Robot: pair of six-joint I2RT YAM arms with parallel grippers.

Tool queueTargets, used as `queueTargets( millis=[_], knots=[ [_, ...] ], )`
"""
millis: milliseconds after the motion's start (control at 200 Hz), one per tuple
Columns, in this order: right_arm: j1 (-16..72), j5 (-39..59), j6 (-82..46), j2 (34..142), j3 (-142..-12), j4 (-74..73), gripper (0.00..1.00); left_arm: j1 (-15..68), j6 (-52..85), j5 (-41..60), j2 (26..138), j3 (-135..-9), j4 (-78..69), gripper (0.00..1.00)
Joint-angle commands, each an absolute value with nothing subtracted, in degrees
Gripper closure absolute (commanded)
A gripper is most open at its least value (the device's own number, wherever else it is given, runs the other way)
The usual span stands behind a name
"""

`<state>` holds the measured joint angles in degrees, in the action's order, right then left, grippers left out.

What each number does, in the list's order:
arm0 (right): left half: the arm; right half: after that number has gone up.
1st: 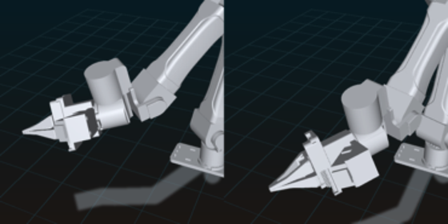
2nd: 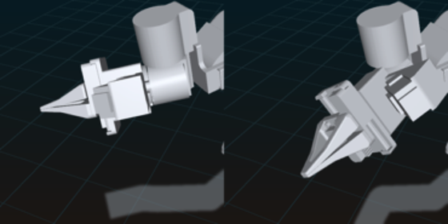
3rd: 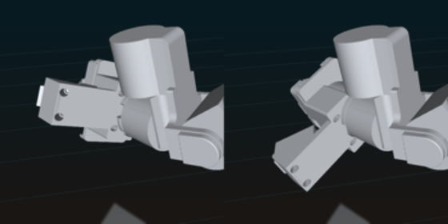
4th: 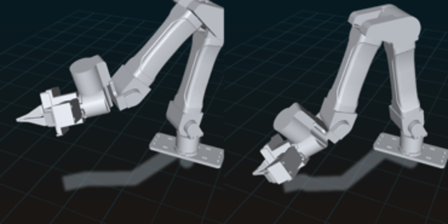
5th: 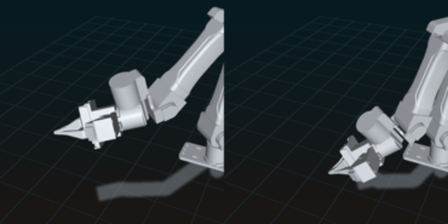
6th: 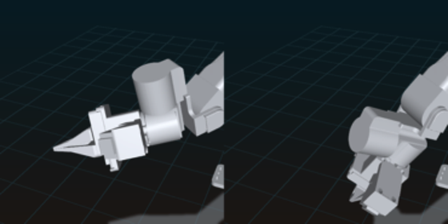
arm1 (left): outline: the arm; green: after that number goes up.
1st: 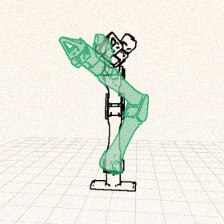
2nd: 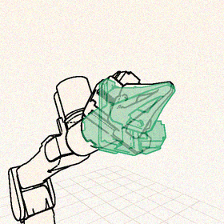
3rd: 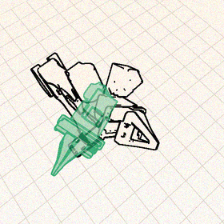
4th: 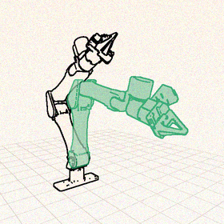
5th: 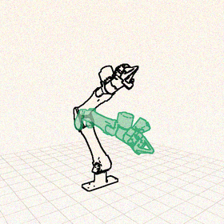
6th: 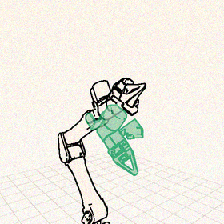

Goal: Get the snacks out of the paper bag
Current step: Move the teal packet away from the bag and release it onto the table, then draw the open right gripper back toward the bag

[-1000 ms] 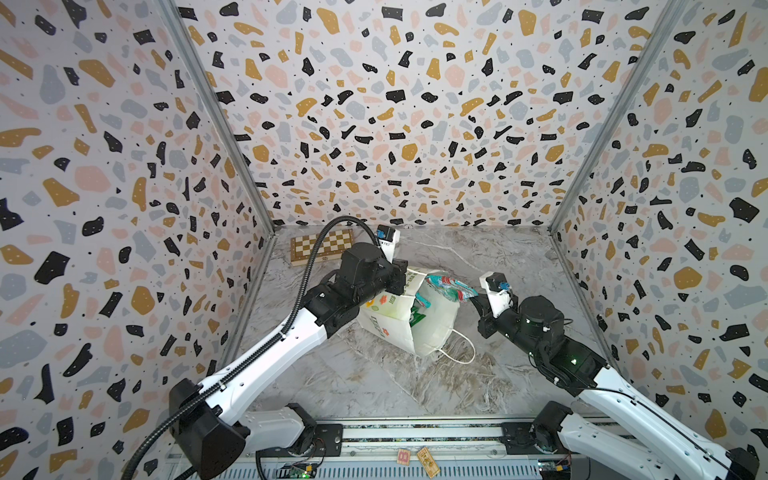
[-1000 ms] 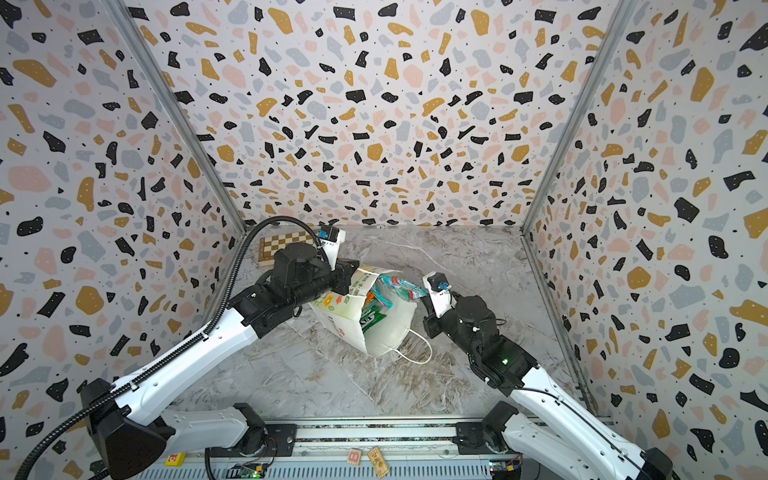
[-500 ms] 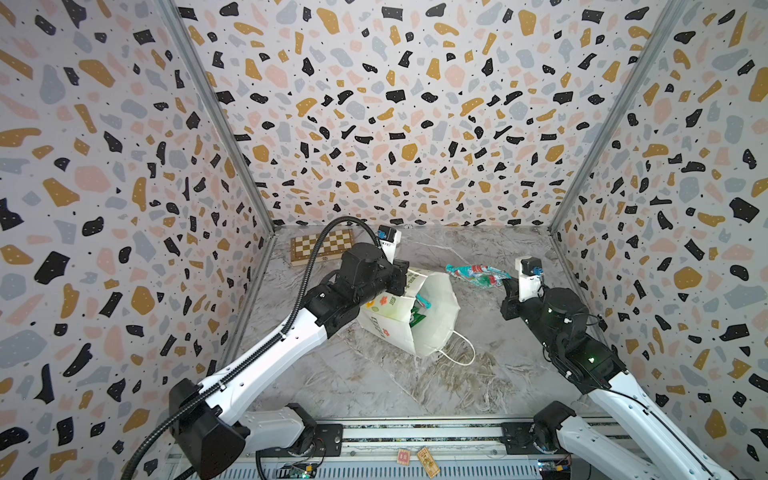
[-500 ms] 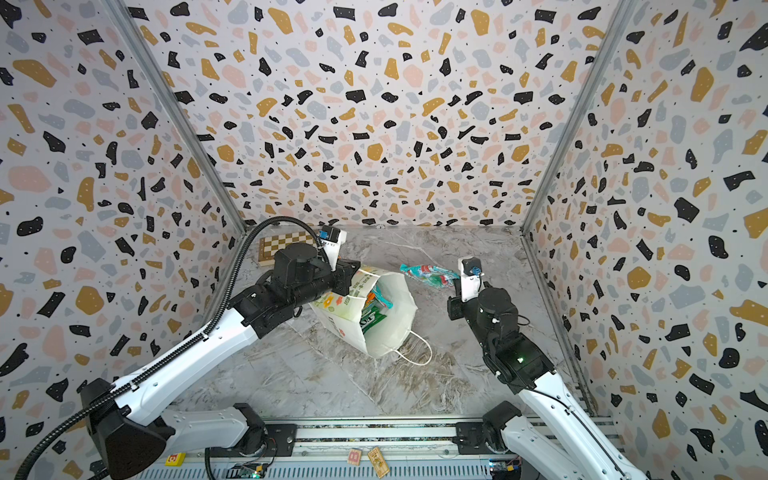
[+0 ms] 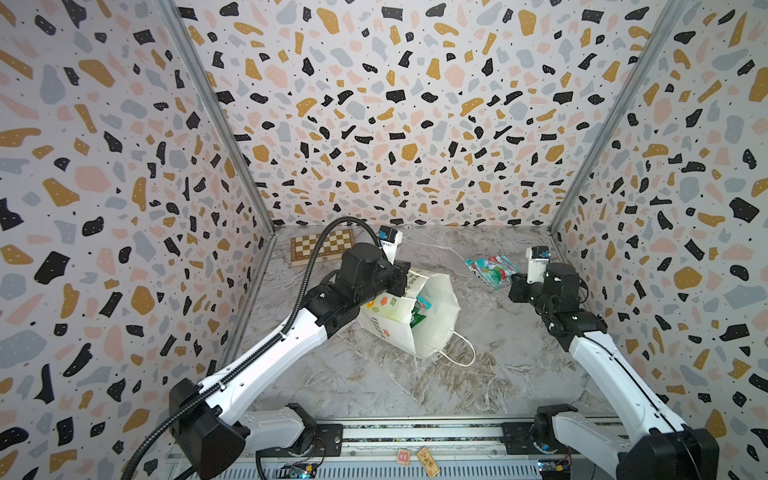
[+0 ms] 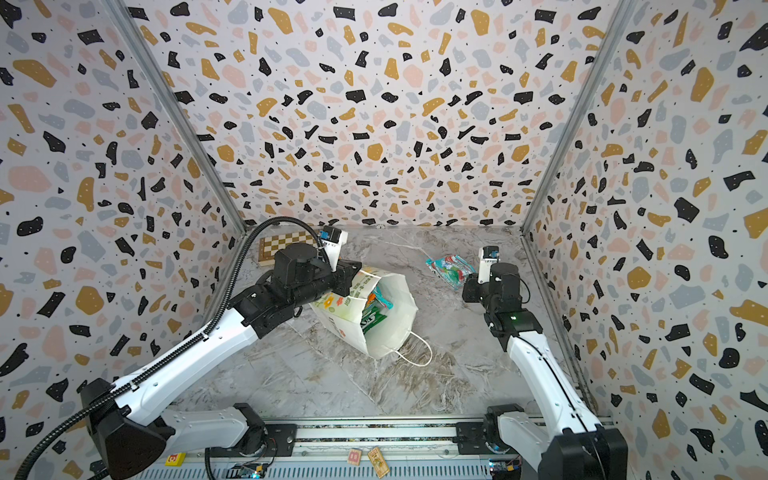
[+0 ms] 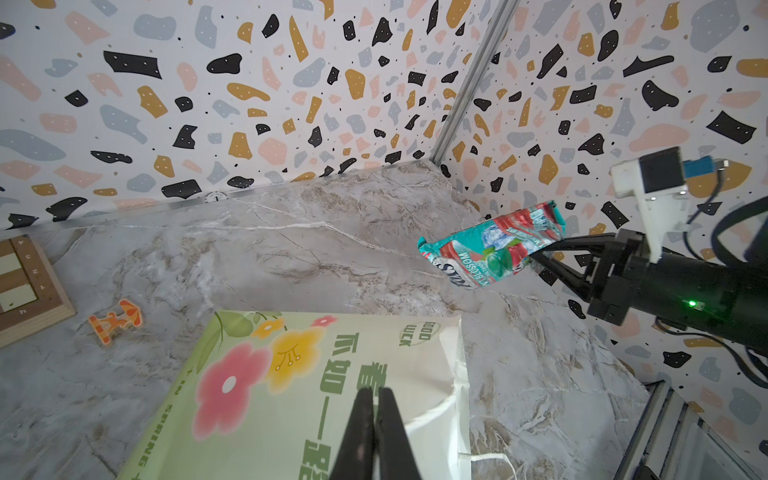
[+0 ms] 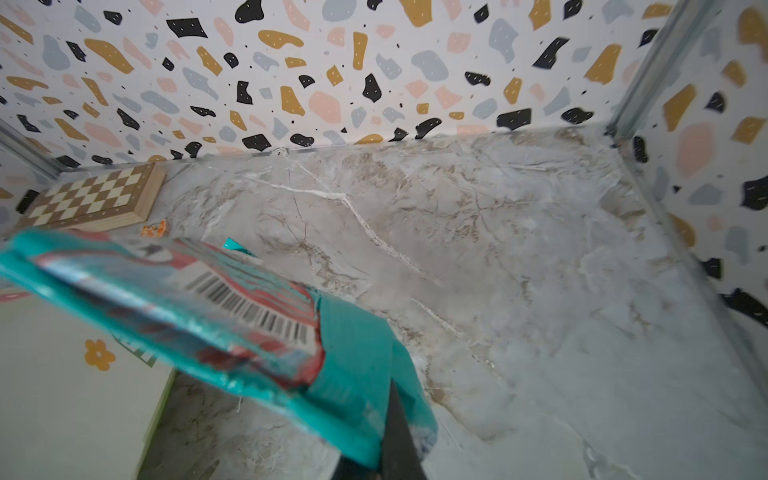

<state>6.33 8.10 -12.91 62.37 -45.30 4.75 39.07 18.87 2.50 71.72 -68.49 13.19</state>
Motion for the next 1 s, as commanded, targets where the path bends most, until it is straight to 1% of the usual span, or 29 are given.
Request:
queueTargets(
  millis=[0,170,426,561,806,996],
  knots=[
    [4.4,18.6,-17.2,65.7,-48.5,-4.4,1.0,39.2,19.0,2.8,71.0,-67.8,9.8,1.0],
    [2.6,23.7,-21.5,75.3,-49.9,-10.9,1.0,39.2,19.1,3.1,71.1,-67.6,9.5,1.0],
    [-0.2,30.9,-31.4,91.4,-51.5,-23.8,1.0,39.2,19.1,3.1,70.8,-67.5,9.6,1.0],
    [-2.1,37.2,-36.5,100.8,-54.4,-29.5,1.0,39.2,19.0,3.2,70.8,-67.4,9.6,1.0],
    [-2.4,38.3,-38.5,109.9,-57.8,-31.4,1.0,39.2,19.0,3.1,70.8,-67.4,9.7,1.0],
    [-2.2,39.4,-37.1,114.8,-61.6,-28.5,1.0,39.2,19.0,3.0,70.8,-67.7,10.1,1.0]
  ],
)
